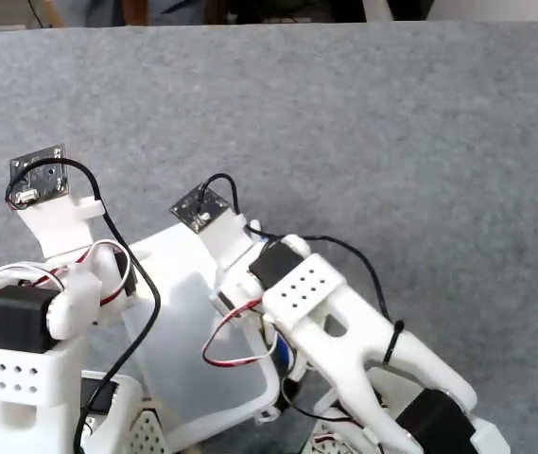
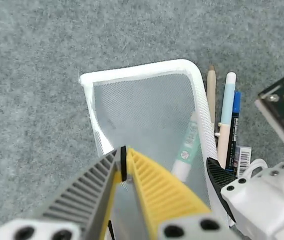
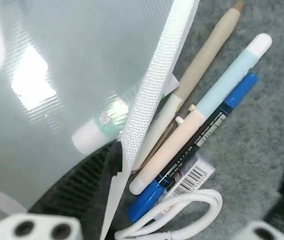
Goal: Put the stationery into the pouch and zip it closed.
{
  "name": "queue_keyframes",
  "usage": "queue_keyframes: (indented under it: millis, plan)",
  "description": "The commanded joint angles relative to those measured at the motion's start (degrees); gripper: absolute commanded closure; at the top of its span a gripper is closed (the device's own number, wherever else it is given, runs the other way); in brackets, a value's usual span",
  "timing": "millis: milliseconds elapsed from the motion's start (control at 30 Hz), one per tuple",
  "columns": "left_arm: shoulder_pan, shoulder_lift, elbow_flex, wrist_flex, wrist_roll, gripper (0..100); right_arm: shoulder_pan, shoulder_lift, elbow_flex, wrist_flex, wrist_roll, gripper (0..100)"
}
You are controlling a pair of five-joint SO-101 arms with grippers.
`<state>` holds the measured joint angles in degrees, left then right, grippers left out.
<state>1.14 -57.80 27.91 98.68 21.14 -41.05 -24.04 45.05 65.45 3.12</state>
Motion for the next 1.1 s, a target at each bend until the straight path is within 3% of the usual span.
queue_keyframes:
  millis: [0,200,567,767,967,1067]
  plan:
    - [-0.66,-0.53,-0.13,-1.32,-0.53,97,-0.44,0.22,-2.33,-0.88,1.49,45.7]
    - [-0.66,-0.18,-0.13,-1.32,-0.53,97,-0.44,4.09,-2.33,-2.90,1.05,50.4]
    - [-0.66,0.00,-0.04,-1.76,-0.53,97,-2.99,12.35,-2.77,-7.12,-4.22,71.4]
    - [-1.01,-0.53,3.74,-5.89,-0.44,97,-5.10,8.92,-6.11,-2.99,-4.22,72.3]
    - [-7.60,-0.53,2.59,-7.12,-1.14,97,-5.10,3.47,-7.69,0.62,-4.22,72.3]
    - [-9.98,-0.53,-1.19,-6.86,-4.92,97,-5.27,0.31,-8.13,4.13,-4.22,72.3]
